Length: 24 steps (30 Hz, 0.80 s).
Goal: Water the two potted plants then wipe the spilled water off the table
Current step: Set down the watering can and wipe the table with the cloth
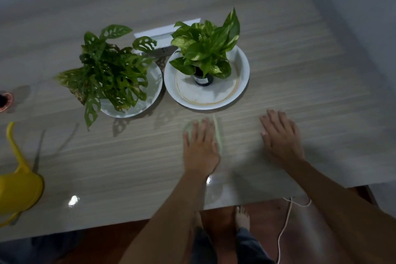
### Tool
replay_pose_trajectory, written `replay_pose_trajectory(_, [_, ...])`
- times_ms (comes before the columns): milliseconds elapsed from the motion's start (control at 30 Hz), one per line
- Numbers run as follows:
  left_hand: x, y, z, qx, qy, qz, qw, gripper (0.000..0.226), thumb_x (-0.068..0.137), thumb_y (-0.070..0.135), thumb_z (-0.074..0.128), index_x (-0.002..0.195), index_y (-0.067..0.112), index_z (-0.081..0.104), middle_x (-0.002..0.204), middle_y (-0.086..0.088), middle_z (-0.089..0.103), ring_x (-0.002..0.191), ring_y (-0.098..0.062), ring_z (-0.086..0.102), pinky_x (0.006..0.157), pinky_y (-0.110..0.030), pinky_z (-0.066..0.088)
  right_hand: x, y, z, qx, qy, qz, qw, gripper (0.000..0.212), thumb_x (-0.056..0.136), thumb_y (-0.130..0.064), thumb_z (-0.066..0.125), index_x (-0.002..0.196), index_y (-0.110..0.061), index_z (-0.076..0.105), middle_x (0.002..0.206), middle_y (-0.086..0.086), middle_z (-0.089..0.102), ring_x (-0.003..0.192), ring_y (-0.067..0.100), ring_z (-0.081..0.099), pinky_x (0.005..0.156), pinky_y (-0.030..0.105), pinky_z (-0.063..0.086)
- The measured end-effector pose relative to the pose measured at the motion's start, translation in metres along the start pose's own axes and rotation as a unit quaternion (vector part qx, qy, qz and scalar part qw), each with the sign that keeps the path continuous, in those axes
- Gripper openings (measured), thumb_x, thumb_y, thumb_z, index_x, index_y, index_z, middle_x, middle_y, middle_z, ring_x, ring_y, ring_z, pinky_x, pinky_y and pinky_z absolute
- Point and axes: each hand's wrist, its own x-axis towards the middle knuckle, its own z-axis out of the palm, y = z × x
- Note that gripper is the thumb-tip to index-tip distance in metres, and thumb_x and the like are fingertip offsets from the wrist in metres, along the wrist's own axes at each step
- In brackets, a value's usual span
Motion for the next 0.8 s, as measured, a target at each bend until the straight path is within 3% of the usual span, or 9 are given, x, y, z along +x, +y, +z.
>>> replay_pose_trajectory(133, [-0.049, -0.027, 0.007, -0.028, 0.061, -0.124, 0.99, 0.063, 0.096, 0.033, 0.031, 0.158, 0.019, 0.026, 0.166, -0.005, 0.025, 0.152, -0.033, 0.022, 0.119, -0.058, 0.02, -0.001, 0.031, 0.0, -0.017, -0.009, 0.021, 1.0, 0.051, 0.096, -0.036, 0.032, 0.142, -0.018, 0.047, 0.155, 0.01, 0.039, 0.141, 0.037, 0.034, 0.106, 0.055, 0.03])
replay_pose_trajectory(267, [-0.09, 0.062, 0.031, -0.084, 0.033, -0.015, 0.996, 0.066, 0.093, 0.035, 0.038, 0.157, 0.024, 0.026, 0.167, -0.001, 0.019, 0.153, -0.032, 0.018, 0.118, -0.059, 0.019, -0.003, 0.034, 0.004, -0.004, -0.017, 0.03, 0.999, 0.053, 0.095, -0.04, 0.031, 0.146, -0.026, 0.041, 0.157, 0.003, 0.035, 0.145, 0.031, 0.027, 0.111, 0.051, 0.024])
replay_pose_trajectory(333, [-0.062, 0.096, 0.029, -0.097, 0.038, 0.051, 0.993, 0.065, 0.093, 0.037, 0.039, 0.156, 0.027, 0.027, 0.168, 0.003, 0.018, 0.154, -0.029, 0.016, 0.119, -0.057, 0.015, -0.001, 0.036, 0.004, 0.005, -0.019, 0.032, 0.999, 0.054, 0.094, -0.041, 0.031, 0.146, -0.028, 0.039, 0.158, 0.001, 0.034, 0.146, 0.03, 0.026, 0.112, 0.051, 0.024])
replay_pose_trajectory(400, [-0.02, 0.093, 0.015, -0.046, 0.016, 0.062, 0.997, 0.065, 0.093, 0.035, 0.036, 0.156, 0.027, 0.026, 0.168, 0.003, 0.017, 0.154, -0.029, 0.014, 0.12, -0.057, 0.012, -0.001, 0.037, 0.005, 0.007, -0.018, 0.036, 0.999, 0.054, 0.094, -0.042, 0.031, 0.147, -0.03, 0.038, 0.159, -0.001, 0.032, 0.146, 0.028, 0.025, 0.112, 0.051, 0.024])
replay_pose_trajectory(500, [0.009, 0.033, 0.004, 0.009, -0.005, -0.048, 0.999, 0.065, 0.097, 0.035, 0.025, 0.16, 0.023, 0.013, 0.169, 0.0, 0.008, 0.155, -0.03, 0.005, 0.122, -0.056, 0.007, -0.001, 0.038, 0.007, 0.014, -0.019, 0.036, 0.999, 0.054, 0.094, -0.042, 0.031, 0.147, -0.032, 0.035, 0.159, -0.003, 0.03, 0.147, 0.027, 0.023, 0.113, 0.05, 0.023])
replay_pose_trajectory(567, [-0.015, -0.002, 0.002, -0.018, 0.038, -0.127, 0.991, 0.063, 0.099, 0.035, 0.025, 0.16, 0.019, 0.017, 0.168, -0.004, 0.016, 0.154, -0.032, 0.013, 0.12, -0.057, 0.014, 0.0, 0.04, 0.009, 0.019, -0.018, 0.037, 0.999, 0.053, 0.095, -0.042, 0.031, 0.147, -0.033, 0.033, 0.16, -0.004, 0.029, 0.148, 0.026, 0.021, 0.113, 0.05, 0.022])
replay_pose_trajectory(633, [-0.058, 0.008, 0.008, -0.038, 0.047, -0.145, 0.988, 0.064, 0.097, 0.034, 0.029, 0.158, 0.018, 0.025, 0.166, -0.006, 0.023, 0.151, -0.035, 0.022, 0.117, -0.059, 0.021, 0.0, 0.041, 0.01, 0.027, -0.015, 0.041, 0.999, 0.053, 0.095, -0.042, 0.032, 0.147, -0.034, 0.033, 0.16, -0.005, 0.028, 0.148, 0.025, 0.02, 0.113, 0.049, 0.021])
replay_pose_trajectory(700, [-0.089, 0.053, 0.022, -0.063, 0.014, -0.088, 0.994, 0.067, 0.092, 0.035, 0.036, 0.157, 0.021, 0.027, 0.167, -0.005, 0.022, 0.152, -0.035, 0.022, 0.118, -0.059, 0.019, -0.001, 0.04, 0.01, 0.028, -0.012, 0.041, 0.999, 0.053, 0.095, -0.042, 0.033, 0.147, -0.034, 0.033, 0.16, -0.005, 0.028, 0.148, 0.025, 0.02, 0.113, 0.05, 0.022])
replay_pose_trajectory(800, [-0.079, 0.113, 0.031, -0.075, 0.024, 0.063, 0.995, 0.067, 0.09, 0.037, 0.043, 0.155, 0.028, 0.029, 0.167, 0.002, 0.019, 0.154, -0.029, 0.016, 0.12, -0.059, 0.014, 0.0, 0.04, 0.01, 0.021, -0.017, 0.042, 0.999, 0.052, 0.095, -0.042, 0.033, 0.147, -0.033, 0.035, 0.16, -0.005, 0.028, 0.148, 0.025, 0.021, 0.113, 0.05, 0.024])
